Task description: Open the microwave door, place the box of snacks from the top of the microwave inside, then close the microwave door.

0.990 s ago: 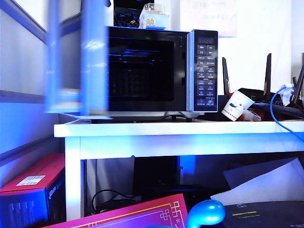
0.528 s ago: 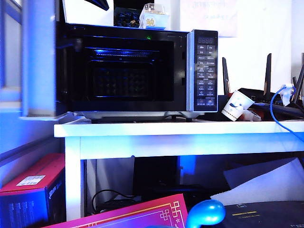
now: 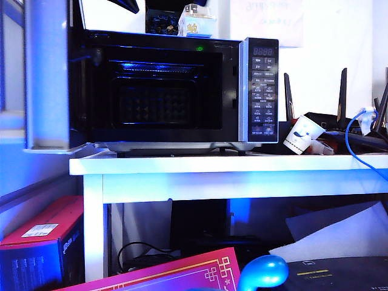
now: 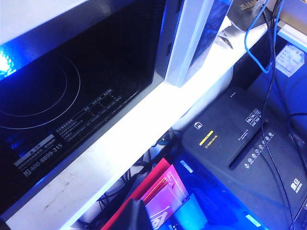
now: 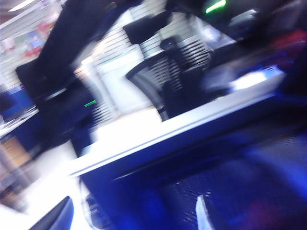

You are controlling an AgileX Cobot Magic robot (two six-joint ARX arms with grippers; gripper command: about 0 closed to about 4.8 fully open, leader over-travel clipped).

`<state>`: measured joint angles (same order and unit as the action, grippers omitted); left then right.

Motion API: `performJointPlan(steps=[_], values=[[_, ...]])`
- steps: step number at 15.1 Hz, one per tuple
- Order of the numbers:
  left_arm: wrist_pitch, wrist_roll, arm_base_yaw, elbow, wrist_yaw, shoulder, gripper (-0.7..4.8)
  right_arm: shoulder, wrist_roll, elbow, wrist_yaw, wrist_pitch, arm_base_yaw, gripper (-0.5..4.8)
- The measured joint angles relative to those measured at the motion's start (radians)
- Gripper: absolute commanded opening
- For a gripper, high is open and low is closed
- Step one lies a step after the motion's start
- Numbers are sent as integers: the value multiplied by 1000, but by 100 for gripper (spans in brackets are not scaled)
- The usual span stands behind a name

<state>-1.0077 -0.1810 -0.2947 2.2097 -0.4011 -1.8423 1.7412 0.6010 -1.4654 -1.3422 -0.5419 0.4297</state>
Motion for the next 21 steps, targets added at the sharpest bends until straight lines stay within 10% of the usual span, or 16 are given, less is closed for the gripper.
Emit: performJointPlan(steps=[3, 5, 12, 21], values=[[0, -2, 0, 0, 0, 1, -6, -3, 4, 0, 266, -104, -90, 338], [1, -2, 0, 0, 0, 1, -6, -10, -45, 0, 472, -137, -95, 479], [9, -2, 0, 1, 0, 3, -6, 11, -515, -120, 1062, 104, -21, 479], [9, -3, 0, 0, 0, 38, -6, 246, -592, -446, 1242, 166, -15, 479]])
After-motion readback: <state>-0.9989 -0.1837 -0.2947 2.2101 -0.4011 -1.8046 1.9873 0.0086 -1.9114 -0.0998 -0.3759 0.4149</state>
